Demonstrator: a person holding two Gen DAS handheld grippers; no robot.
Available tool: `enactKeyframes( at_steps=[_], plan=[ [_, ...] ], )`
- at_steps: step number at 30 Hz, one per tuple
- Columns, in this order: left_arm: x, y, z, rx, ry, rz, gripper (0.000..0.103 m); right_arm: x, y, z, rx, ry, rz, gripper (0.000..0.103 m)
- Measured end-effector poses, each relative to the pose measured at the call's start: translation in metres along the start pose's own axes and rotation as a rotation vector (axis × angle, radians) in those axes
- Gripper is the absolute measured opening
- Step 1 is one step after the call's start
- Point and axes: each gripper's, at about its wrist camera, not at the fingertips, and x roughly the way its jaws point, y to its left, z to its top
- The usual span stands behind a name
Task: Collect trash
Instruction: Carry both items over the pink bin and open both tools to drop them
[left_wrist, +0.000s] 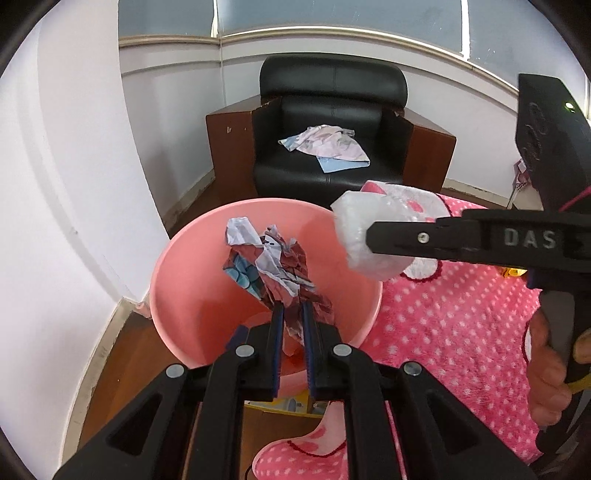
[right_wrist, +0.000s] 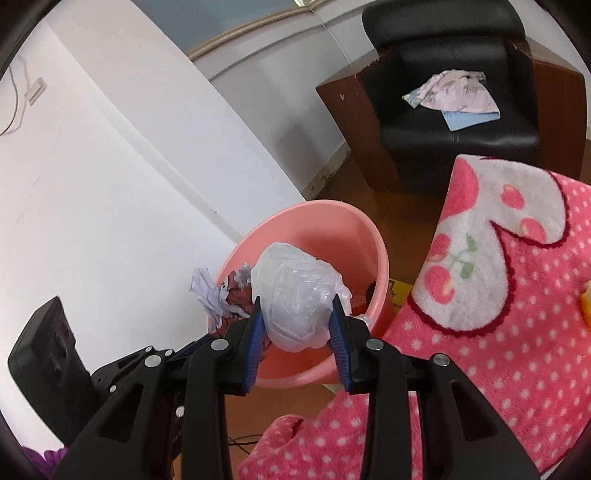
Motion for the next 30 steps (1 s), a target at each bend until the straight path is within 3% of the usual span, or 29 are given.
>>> enactKeyframes(
  at_steps=[8,19,24,30],
  plan=[
    [-0.004,-0.004,0.004,0.005,-0.019,0.005,0.021,0.010,-0.005,0.004,0.042,0.016,0.005,0.047],
    [-0.015,-0.022,0.006,0.016,-0.043,-0.043,0.031,-0.022,-0.010,-0.005,0.022,-0.035,-0.014,0.049],
    [-0.016,-0.045,0.005,0.052,-0.045,-0.092,0.032,-0.052,-0.025,-0.024,0.035,-0.077,-0.073,0.049],
    [-0.015,-0.081,0.002,0.109,-0.051,-0.159,0.033,-0.113,-0.062,-0.062,0.031,-0.159,-0.237,0.049]
  ],
)
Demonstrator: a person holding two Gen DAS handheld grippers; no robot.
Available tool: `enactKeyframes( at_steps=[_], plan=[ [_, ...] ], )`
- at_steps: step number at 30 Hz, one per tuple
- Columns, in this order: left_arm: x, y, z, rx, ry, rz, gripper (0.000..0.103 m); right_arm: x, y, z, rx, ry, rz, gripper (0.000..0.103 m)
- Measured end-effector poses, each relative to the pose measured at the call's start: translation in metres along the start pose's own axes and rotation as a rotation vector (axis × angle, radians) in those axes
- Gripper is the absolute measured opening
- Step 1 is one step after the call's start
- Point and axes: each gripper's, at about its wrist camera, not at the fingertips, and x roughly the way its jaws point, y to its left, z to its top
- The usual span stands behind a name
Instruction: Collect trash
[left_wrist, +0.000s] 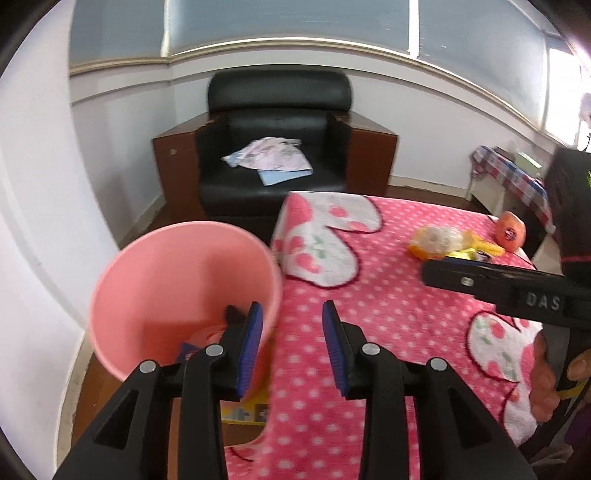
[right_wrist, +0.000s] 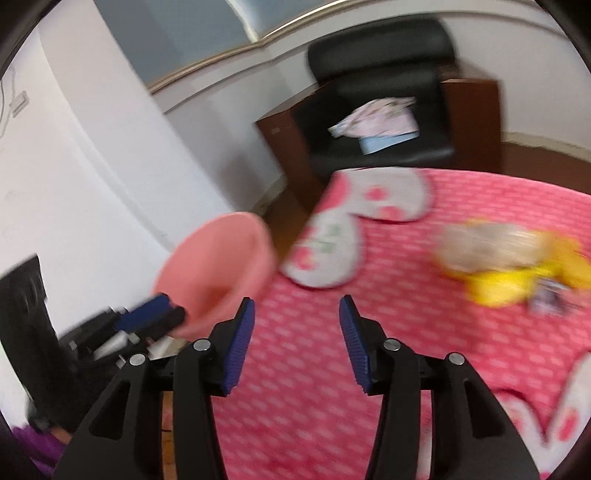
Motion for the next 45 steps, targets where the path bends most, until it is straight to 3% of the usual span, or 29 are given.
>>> enactKeyframes(
  at_steps=[9,14,17,20,24,28,34,39,45],
  plan=[
    [0.035,-0.070,-0.001,0.083,0.020,-0.139,0.033,-0.088,-0.120,-0.041,0.112,-0.099,-0.389,0.049],
    [0.054,-0.109,-0.002,0.150,0.008,-0.189,0.033,-0.122,-0.168,-0.049,0.121,-0.139,-0.484,0.048],
    [0.066,-0.122,-0.007,0.178,0.018,-0.210,0.033,-0.132,-0.196,-0.056,0.120,-0.120,-0.485,0.048],
    [0.080,-0.132,-0.017,0.198,0.064,-0.223,0.033,-0.132,-0.215,-0.061,0.144,-0.071,-0.424,0.049],
    [0.086,-0.140,-0.027,0.223,0.084,-0.233,0.033,-0.133,-0.211,-0.066,0.031,-0.043,-0.467,0.048],
    [0.088,-0.142,-0.030,0.228,0.100,-0.253,0.033,-0.119,-0.224,-0.077,0.092,0.062,-0.271,0.050],
    [0.095,-0.145,-0.030,0.224,0.149,-0.295,0.033,-0.130,-0.237,-0.094,0.180,0.025,-0.104,0.051],
    [0.097,-0.148,-0.031,0.225,0.167,-0.309,0.033,-0.139,-0.231,-0.104,0.160,0.019,-0.081,0.051],
    [0.092,-0.153,-0.038,0.245,0.184,-0.361,0.033,-0.150,-0.215,-0.116,0.150,0.006,-0.135,0.051]
  ],
)
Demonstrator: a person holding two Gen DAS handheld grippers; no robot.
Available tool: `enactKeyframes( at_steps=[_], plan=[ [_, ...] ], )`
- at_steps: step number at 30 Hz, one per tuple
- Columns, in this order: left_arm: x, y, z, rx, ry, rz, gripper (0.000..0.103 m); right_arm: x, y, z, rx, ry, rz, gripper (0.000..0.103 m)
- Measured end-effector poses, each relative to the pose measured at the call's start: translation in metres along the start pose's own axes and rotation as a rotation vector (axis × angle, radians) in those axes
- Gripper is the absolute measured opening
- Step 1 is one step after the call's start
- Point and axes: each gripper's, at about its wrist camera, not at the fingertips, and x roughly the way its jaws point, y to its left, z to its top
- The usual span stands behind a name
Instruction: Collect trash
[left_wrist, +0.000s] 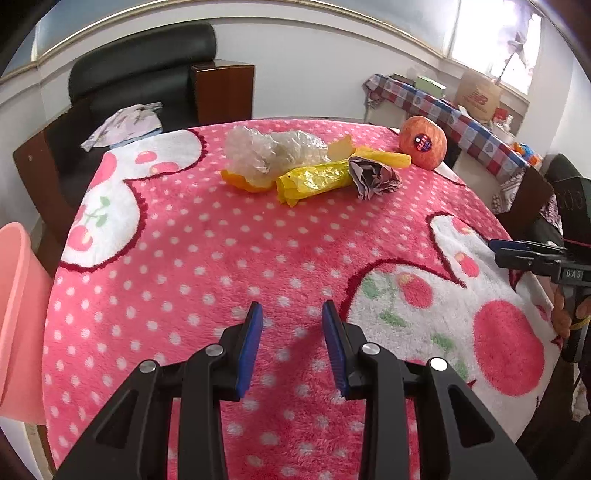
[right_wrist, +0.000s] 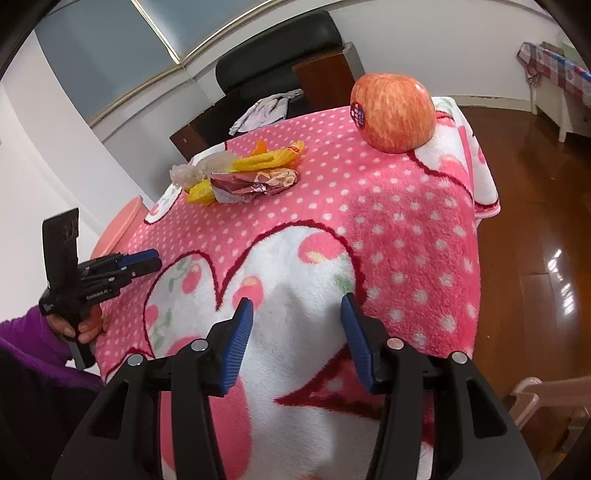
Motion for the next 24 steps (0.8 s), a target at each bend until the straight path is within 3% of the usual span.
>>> enactKeyframes(
  at_steps=[7,11,15,19,24],
  plan=[
    [-0.002,-0.005,-0.002,0.037,0.000,-0.052,0.033,-0.002,0.013,0.003,-0.012,0.003,-0.087,0.051],
    [-0.004,-0.002,-0.003,0.023,-0.011,-0.066,0.041,0.001,0.031,0.009,-0.037,0.034,-0.188,0.051],
    [-0.009,0.000,-0.003,-0.008,-0.033,-0.033,0.045,-0.009,0.066,0.033,-0.080,-0.071,-0.258,0.051],
    [-0.019,-0.006,-0.004,-0.023,-0.036,-0.004,0.049,-0.016,0.092,0.048,-0.044,-0.191,-0.264,0.051],
    [-0.040,-0.015,-0.002,-0.033,-0.070,-0.024,0.059,0.003,0.109,0.053,0.047,-0.181,-0.231,0.051]
  ],
)
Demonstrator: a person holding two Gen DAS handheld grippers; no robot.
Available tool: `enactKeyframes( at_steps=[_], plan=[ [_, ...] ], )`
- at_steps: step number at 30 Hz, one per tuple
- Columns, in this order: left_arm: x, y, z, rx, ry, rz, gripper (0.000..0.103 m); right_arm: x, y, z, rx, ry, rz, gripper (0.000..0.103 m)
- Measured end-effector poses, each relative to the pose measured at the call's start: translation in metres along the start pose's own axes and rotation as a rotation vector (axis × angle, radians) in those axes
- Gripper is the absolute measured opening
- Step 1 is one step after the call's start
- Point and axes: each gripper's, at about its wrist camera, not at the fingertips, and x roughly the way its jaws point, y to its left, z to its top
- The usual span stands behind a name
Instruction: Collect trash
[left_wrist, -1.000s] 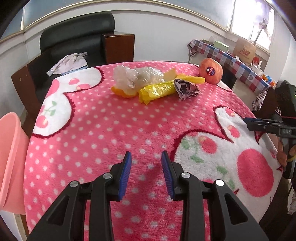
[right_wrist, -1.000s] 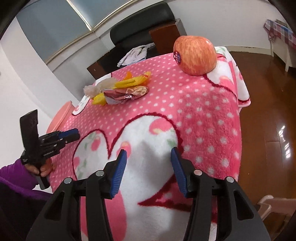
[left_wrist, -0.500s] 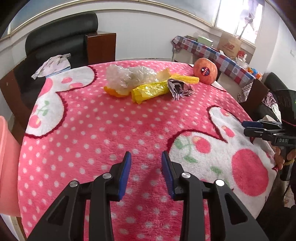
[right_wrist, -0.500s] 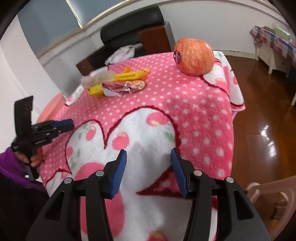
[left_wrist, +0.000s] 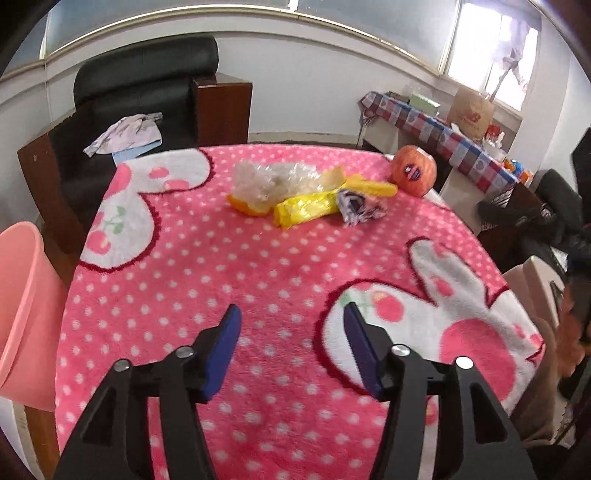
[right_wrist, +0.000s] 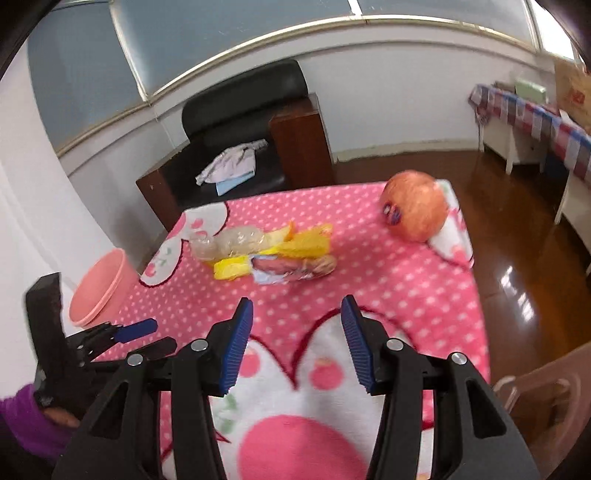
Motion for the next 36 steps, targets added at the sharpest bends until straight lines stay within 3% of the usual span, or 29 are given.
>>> enactKeyframes(
  at_steps=[7,12,18,28,36],
  plan=[
    [0.002,-0.009,0.021,-0.031,-0.004,-0.060,0.061,0.010,0.006,-0.018,0.005,0.024,-0.016,0.051],
    [0.010,-0.024,0.038,-0.030,-0.009,-0.059,0.061,0.010,-0.005,-0.019,0.032,0.020,-0.044,0.051],
    [0.016,-0.031,0.054,-0.007,-0.017,0.008,0.061,0.020,-0.010,-0.012,0.036,0.027,-0.019,0.051],
    [0.013,0.015,0.083,-0.074,-0.073,0.072,0.060,0.039,-0.005,0.012,0.006,0.020,0.018,0.051],
    [0.049,0.021,0.098,-0.048,-0.055,0.081,0.057,0.050,-0.010,0.015,0.050,0.020,0.042,0.051]
  ],
)
